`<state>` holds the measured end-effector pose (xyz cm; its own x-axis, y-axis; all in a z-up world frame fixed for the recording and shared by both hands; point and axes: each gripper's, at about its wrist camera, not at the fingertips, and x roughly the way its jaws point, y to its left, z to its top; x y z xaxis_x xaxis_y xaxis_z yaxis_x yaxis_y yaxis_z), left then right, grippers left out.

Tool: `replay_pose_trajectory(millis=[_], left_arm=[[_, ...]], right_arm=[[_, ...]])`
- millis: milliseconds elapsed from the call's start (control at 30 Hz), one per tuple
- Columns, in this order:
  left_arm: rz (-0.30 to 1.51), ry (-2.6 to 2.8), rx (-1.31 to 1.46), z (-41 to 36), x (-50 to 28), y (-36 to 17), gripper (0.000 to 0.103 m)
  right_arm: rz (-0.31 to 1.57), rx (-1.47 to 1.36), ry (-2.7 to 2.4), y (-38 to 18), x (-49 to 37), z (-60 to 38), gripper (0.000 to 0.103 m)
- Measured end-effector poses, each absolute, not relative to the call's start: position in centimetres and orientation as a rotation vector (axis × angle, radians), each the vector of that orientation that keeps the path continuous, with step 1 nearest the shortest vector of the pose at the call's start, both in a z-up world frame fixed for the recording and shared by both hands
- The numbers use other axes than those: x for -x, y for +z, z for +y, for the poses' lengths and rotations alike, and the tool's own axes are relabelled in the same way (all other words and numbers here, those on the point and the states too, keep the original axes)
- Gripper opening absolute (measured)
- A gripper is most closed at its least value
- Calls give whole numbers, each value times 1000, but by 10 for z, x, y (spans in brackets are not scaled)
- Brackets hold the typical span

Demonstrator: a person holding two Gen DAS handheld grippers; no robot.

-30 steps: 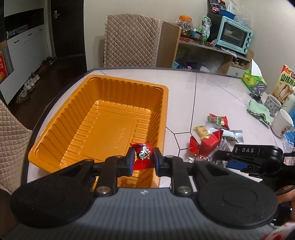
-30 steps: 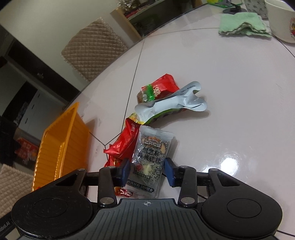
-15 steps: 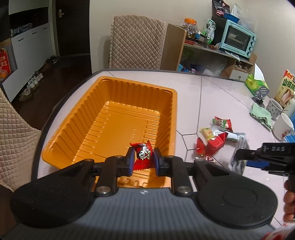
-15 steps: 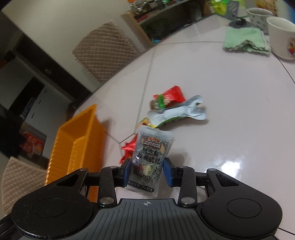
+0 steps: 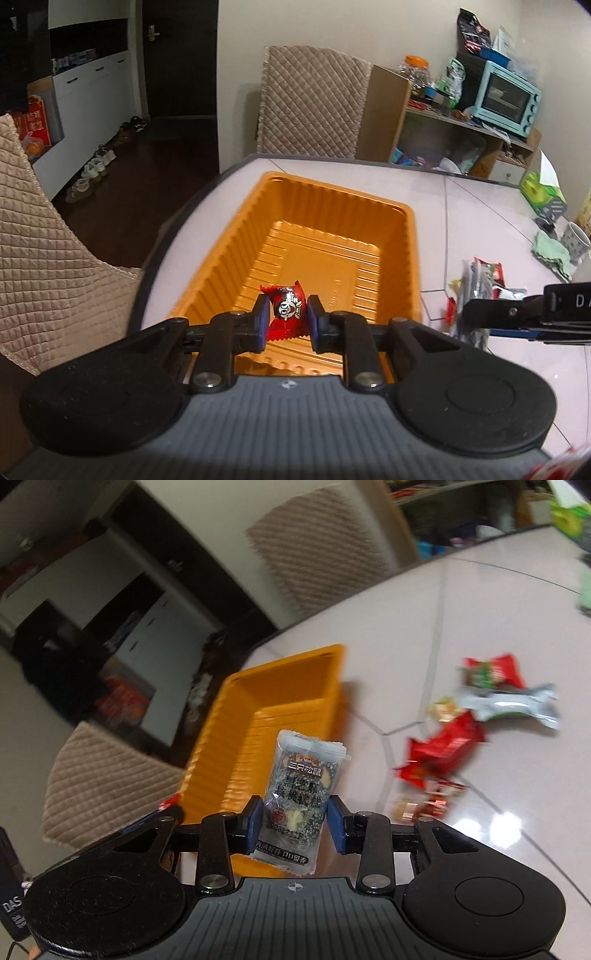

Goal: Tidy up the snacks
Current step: 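Lower the clear snack bag into the tray and open right while left holds the red packet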

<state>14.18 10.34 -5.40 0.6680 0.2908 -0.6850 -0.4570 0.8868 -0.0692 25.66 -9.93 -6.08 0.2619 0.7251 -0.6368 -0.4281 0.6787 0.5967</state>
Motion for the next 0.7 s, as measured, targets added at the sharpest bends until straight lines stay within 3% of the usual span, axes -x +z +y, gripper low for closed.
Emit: replay_pose_trajectory(millis=[700], left_arm=[[780, 379, 255, 150, -153, -76, 20]], right_arm=[[1103, -47, 838, -94, -252, 19, 38]])
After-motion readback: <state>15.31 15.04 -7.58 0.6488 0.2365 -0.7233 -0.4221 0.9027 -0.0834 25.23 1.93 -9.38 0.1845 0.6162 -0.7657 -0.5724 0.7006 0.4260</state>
